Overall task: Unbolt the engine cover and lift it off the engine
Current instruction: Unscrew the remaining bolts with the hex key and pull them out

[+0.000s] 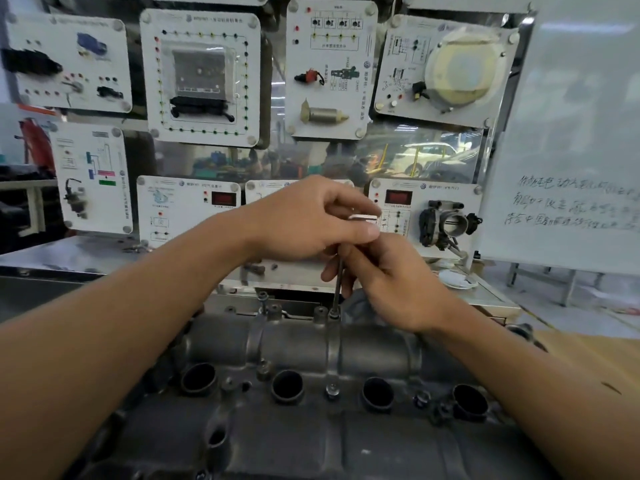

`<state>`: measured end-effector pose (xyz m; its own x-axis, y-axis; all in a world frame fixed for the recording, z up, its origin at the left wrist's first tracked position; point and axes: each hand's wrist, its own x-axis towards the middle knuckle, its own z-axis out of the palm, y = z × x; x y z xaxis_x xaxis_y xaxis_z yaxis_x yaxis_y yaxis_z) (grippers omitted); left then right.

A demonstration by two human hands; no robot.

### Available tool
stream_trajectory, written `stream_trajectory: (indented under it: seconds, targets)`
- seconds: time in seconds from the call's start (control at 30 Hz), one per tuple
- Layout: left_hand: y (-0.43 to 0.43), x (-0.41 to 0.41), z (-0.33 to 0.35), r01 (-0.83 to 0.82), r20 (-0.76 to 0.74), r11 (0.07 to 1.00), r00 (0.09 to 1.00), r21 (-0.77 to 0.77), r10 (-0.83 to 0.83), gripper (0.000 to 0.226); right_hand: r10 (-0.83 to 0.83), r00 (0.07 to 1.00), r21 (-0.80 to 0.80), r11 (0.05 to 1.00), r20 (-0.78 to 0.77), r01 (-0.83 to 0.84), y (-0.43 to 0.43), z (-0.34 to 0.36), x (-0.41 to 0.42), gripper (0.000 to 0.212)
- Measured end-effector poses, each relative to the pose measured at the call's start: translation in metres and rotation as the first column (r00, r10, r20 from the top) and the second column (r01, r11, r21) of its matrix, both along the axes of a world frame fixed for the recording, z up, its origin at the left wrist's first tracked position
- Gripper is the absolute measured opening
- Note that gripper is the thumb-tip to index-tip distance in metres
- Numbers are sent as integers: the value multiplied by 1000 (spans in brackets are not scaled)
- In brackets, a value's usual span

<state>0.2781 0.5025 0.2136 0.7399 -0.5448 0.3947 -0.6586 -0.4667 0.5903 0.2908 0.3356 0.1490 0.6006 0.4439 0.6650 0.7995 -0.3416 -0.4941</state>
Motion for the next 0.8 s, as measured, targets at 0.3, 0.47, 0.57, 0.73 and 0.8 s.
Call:
stream_trajectory:
  seconds: [0.3, 0.47, 0.57, 0.73, 0.8]
  targets:
    - [-19, 25, -12, -190, 167, 961, 960, -202, 225, 29, -22, 999, -79, 997, -39, 19, 1, 0, 4, 25]
    - [-16, 27, -15, -275, -280, 904, 942, -326, 185, 23, -29, 995, -15, 1000, -95, 27, 4, -3, 1, 25]
    - [-8, 24, -16, -233, -472, 886, 881, -401, 18, 29, -32, 994, 14, 999, -103, 33, 5, -3, -2, 29]
    - [12, 21, -15, -35, -557, 863, 777, -505, -294, 38, -59, 992, 25, 998, -115, 62, 2, -4, -1, 31]
    - [19, 24, -17, 54, -555, 855, 739, -516, -382, 39, -68, 989, 20, 997, -131, 72, 1, -4, 1, 33]
